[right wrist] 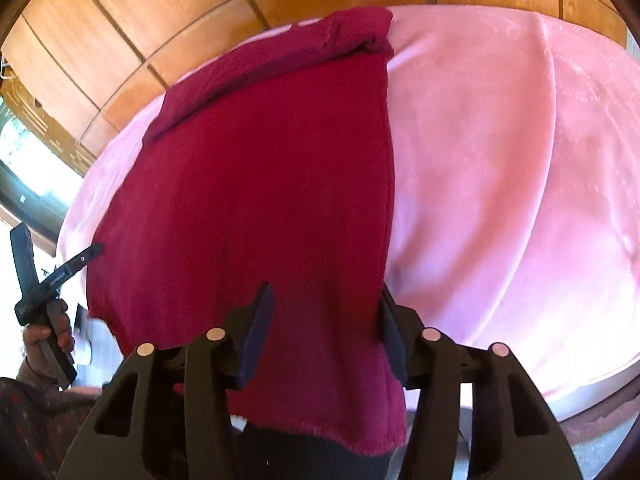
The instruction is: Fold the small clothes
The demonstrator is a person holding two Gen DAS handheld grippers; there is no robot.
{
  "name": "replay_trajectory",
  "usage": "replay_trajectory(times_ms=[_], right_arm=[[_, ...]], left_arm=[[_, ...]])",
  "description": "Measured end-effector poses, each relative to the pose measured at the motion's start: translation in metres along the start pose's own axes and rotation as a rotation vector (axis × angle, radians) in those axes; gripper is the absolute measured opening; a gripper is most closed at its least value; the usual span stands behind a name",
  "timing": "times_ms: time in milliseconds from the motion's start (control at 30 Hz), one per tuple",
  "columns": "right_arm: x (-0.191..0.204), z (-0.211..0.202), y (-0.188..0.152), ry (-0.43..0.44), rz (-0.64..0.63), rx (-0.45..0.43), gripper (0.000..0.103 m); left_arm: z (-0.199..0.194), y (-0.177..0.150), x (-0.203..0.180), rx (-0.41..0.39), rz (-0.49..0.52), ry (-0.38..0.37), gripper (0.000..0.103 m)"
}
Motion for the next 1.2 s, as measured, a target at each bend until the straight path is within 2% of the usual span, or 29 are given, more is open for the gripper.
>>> replay_trajectory(times_ms=[67,100,133,167,233,433,600,733,967,1000,1033,1067,1133,1200], right_arm=[[0.003,0.0,-0.004,0.013,-0.014,0.023,0.035],[0.004,0.001,-0.005,0.018,-0.022,0.032,0.033],[0.006,0.001,-0.006,0.02,-0.032,0.039,0.026],[0.007,0.001,-0.006,0.02,-0.035,0.041,0.02],[0.01,-0.004,0.0,0.047,-0.029,0.031,0.012],[0.024,-0.027,0.043,0.152,-0.017,-0.096,0.01],[0.011,-0.027,0.088,0.179,0.059,-0.186,0.01],[-0.01,-0.013,0.119,0.159,0.13,-0.22,0.01],[-0.04,0.022,0.172,0.115,0.206,-0.209,0.011],[-0.043,0.025,0.177,0.112,0.212,-0.21,0.015],[-0.046,0.028,0.182,0.115,0.222,-0.215,0.025],[-0.051,0.029,0.186,0.138,0.238,-0.22,0.053],[-0.053,0.024,0.189,0.176,0.267,-0.245,0.076],[-0.057,0.014,0.191,0.184,0.278,-0.285,0.084]], left_arm=[[-0.003,-0.009,0.001,0.042,-0.008,-0.049,0.029],[-0.004,-0.012,0.001,0.053,-0.011,-0.065,0.026],[-0.006,-0.015,-0.001,0.06,-0.009,-0.087,0.016],[-0.008,-0.016,-0.002,0.062,-0.004,-0.105,0.012],[-0.013,-0.013,-0.009,0.059,0.011,-0.152,0.01],[-0.034,0.02,-0.024,0.028,-0.042,-0.343,0.01],[-0.028,0.065,-0.031,-0.006,-0.125,-0.445,0.009],[-0.006,0.096,-0.03,-0.011,-0.166,-0.436,0.009],[0.052,0.146,-0.023,0.039,-0.26,-0.379,0.009],[0.061,0.154,-0.022,0.044,-0.287,-0.363,0.011],[0.066,0.159,-0.019,0.052,-0.308,-0.351,0.026],[0.07,0.164,-0.016,0.06,-0.339,-0.345,0.047],[0.067,0.176,-0.004,0.013,-0.402,-0.344,0.07],[0.059,0.183,0.01,-0.034,-0.427,-0.349,0.071]])
Point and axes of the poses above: each gripper's, at about its wrist camera, not at the fingertips, and z roughly the way its jaws point, x to its left, y to its top, the point moved 6 cm from there along z, roughly the way its jaws point, and after that the axes turned 8 degrees about -z, right-handed, at the moved point
